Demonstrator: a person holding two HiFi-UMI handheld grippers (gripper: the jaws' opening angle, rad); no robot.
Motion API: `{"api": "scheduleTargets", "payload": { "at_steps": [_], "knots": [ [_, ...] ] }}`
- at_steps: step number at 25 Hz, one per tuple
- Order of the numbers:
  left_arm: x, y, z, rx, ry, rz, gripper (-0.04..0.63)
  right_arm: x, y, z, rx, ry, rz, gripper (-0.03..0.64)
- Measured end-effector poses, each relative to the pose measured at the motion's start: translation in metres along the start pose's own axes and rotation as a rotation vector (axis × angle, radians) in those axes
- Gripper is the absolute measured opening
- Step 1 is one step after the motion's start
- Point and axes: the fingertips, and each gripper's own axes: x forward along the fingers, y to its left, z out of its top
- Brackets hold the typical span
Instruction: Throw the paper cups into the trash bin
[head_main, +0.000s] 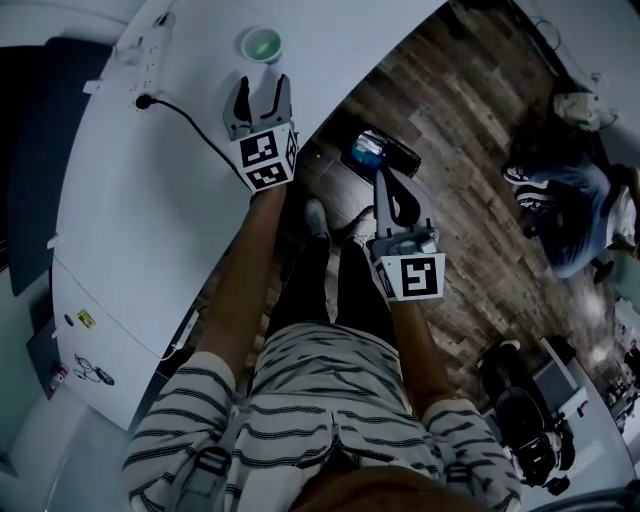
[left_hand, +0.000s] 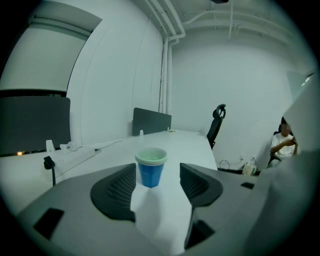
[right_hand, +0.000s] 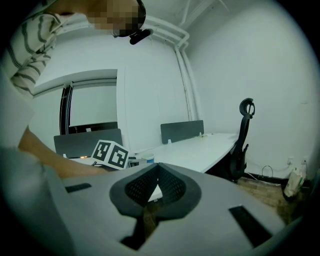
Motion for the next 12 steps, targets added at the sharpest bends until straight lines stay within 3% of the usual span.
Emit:
{"api": "scheduleTargets", "payload": {
  "at_steps": [8,12],
  "knots": [
    [0.032,0.012,-0.01,0.024,0.05,0.016,0.305,0.005,0.001,-0.01,0.005,0.019,-0.002,0.009],
    [0.045,0.018,-0.016,-0.002,0.075,0.025,0.318,0.006,0.001,-0.012,0.003,0.029,-0.002,0.008]
  ]
}}
